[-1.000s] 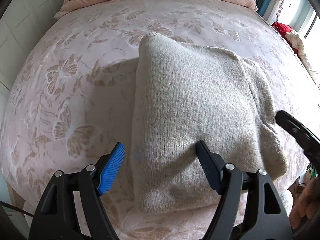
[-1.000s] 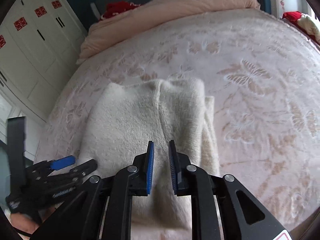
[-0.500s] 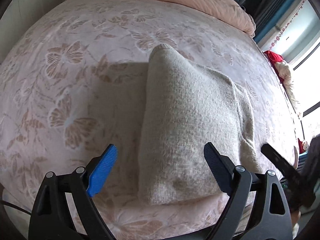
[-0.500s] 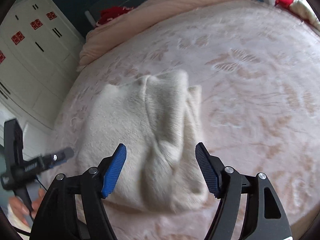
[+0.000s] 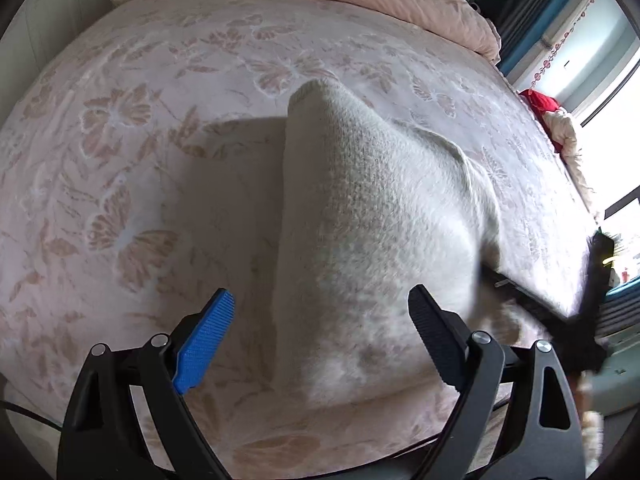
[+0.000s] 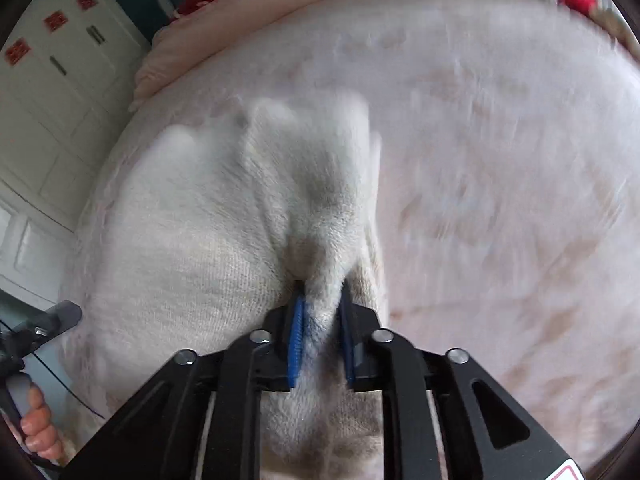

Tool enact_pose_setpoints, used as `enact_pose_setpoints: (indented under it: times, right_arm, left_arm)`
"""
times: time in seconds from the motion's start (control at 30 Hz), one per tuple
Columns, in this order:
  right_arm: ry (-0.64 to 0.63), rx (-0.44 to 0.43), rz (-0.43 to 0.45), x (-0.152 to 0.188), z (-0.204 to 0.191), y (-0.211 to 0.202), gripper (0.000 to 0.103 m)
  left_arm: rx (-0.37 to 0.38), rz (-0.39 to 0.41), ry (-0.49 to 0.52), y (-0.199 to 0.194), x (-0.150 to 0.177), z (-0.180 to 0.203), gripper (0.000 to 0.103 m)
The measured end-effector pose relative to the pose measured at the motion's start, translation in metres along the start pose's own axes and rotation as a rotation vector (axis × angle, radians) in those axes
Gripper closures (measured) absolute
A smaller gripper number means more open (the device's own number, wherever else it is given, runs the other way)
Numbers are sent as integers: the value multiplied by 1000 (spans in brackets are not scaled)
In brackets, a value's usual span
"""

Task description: Fold small clothes

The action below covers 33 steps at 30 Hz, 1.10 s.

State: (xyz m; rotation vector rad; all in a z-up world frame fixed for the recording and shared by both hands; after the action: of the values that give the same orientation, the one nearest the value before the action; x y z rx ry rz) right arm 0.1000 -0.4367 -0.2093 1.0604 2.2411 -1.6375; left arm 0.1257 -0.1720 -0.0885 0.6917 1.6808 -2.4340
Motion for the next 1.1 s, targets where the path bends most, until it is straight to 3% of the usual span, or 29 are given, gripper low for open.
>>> enact_pose_setpoints:
  times: [0.03, 0.13, 0.17, 0.23, 0.43, 0.57, 0.63, 0.7, 0.73, 0.77, 0.8, 0.87, 1.0, 1.1]
  right_arm:
    - [9, -17, 18, -2, -2, -7, 81]
    - [11, 15, 77, -9, -8, -35, 42]
    - [0, 23, 90, -8, -8, -42, 35]
    - [0, 1, 79, -4, -7, -45, 29]
    - [165, -130, -85, 18, 19, -5, 28]
    - [250, -243, -69, 27, 23, 6, 16]
    - [255, -262, -79, 25, 20, 11, 16]
    - [263, -298, -89, 18, 13, 17, 36]
    - [267, -301, -92, 14, 10, 18, 57]
    - [267, -315, -85, 10, 8, 18, 66]
    - [273, -342, -61, 4, 7, 10, 69]
    - [223, -342, 6, -6, -2, -21, 71]
    - [136, -268, 82, -9, -5, -74, 71]
    - [171, -201, 35, 8, 23, -72, 68]
  left_arm:
    - [4, -2, -3, 1, 0, 0, 16]
    - [52, -10, -30, 3, -2, -1, 16]
    - [70, -19, -44, 6, -4, -3, 14]
    - [100, -43, -73, 16, -6, -6, 13]
    - [176, -130, -155, 59, -6, -16, 9]
    - [273, -195, -228, 85, -2, -23, 5]
    - [295, -193, -247, 90, -4, -24, 5]
    - [311, -201, -242, 90, -9, -19, 5]
    - [311, -202, -241, 89, -12, -16, 7]
    - [306, -202, -239, 88, -14, -14, 18]
    - [312, -197, -227, 82, -18, -8, 31]
    - [346, -183, -194, 63, -23, 4, 45]
    - [436, -143, -99, 26, -24, 38, 45]
    - [432, -193, -88, 47, -8, 51, 37]
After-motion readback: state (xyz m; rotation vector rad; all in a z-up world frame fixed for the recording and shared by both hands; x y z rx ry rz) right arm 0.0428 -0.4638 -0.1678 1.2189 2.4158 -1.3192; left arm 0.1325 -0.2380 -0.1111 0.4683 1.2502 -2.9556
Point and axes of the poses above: each gripper's, at about its wrist camera, not at the fingertips, and y roughly the way its jaws point, z to its right, x to its underside, the point moved 3 cm from there along y, roughly the way its jaws point, and after that the axes turned 2 degrees about z, right-handed, at the moved point
